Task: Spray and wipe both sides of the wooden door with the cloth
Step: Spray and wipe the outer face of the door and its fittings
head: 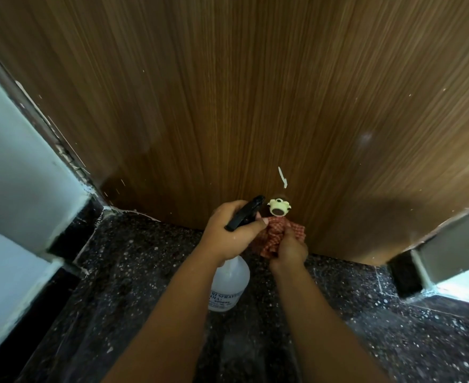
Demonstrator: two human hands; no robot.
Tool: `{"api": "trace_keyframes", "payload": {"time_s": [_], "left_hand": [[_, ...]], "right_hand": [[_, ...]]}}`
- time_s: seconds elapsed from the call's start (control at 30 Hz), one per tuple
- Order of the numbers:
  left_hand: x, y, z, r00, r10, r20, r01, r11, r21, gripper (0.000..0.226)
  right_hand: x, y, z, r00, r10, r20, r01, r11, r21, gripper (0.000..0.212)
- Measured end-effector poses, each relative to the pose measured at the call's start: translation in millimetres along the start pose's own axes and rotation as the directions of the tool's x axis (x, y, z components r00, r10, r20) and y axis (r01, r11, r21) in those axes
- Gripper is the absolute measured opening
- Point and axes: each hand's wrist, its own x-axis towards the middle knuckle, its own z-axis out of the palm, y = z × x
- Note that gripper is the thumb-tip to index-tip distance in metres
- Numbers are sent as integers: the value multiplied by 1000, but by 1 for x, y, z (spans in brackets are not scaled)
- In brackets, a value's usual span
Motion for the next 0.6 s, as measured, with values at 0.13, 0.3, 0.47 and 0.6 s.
{"api": "trace_keyframes", "payload": {"time_s": [0.13, 0.3, 0.47, 0.6], "left_hand": [[0, 5, 0, 1000, -6, -11, 6, 1000, 9, 14], [1, 7, 0, 1000, -2, -7, 2, 1000, 2, 13], [1, 3, 0, 1000, -11, 6, 11, 1000, -19, 13], [3, 2, 2, 1000, -21, 4, 21, 1000, -19, 14]], "right_hand": [[-10, -11, 1, 938, -268, -220, 257, 963, -78, 52], [-19, -8, -1, 529, -828, 187, 793, 404, -456, 32], [11, -15, -28, 78, -725, 684, 876, -278, -394, 40], [16, -26, -27, -32, -639, 769, 804, -474, -360, 58]]}}
